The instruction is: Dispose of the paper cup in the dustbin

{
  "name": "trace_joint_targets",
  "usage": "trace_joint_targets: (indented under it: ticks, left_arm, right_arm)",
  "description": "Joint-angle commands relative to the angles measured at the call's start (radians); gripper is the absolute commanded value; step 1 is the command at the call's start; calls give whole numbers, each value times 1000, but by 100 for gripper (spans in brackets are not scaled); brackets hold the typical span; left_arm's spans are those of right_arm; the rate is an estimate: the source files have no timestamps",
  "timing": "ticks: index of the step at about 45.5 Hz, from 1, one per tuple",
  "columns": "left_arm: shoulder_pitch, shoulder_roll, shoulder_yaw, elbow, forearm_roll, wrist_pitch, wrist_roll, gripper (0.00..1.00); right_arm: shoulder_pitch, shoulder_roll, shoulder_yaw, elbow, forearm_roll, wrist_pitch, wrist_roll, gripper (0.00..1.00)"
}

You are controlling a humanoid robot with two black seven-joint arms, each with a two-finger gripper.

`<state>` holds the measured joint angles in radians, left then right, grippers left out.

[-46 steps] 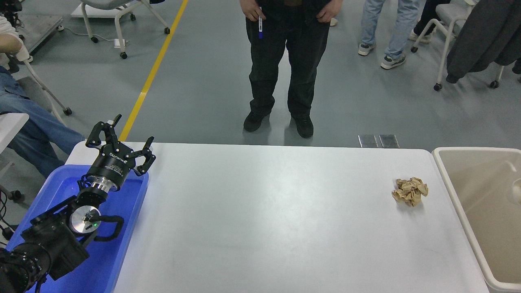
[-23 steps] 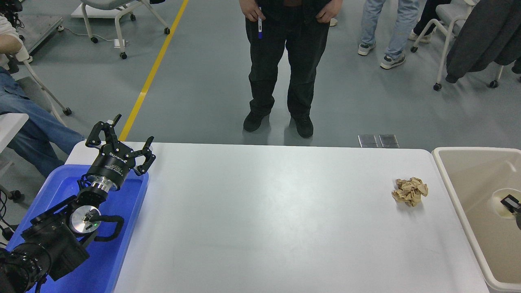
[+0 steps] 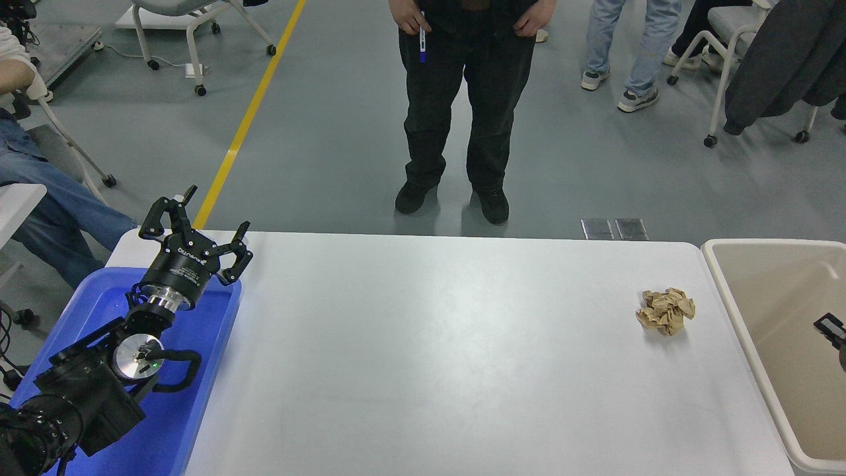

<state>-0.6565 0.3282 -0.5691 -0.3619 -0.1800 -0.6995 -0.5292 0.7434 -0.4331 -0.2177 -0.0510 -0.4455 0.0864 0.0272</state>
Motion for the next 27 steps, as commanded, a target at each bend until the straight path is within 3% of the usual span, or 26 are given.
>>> trace_joint_targets:
  ticks: [1,13,27]
  left_arm:
    - [0,0,0,0,0,0,0,100]
    - [0,0,0,1,0,0,0,100]
    - [0,0,0,1,-1,0,0,100]
  right_arm:
    - [95,-56,20,34,2,-7,2,97]
    - [257,-151,228,157,2,-5,5,99]
    - [281,-168,627,278,2,-7,8,99]
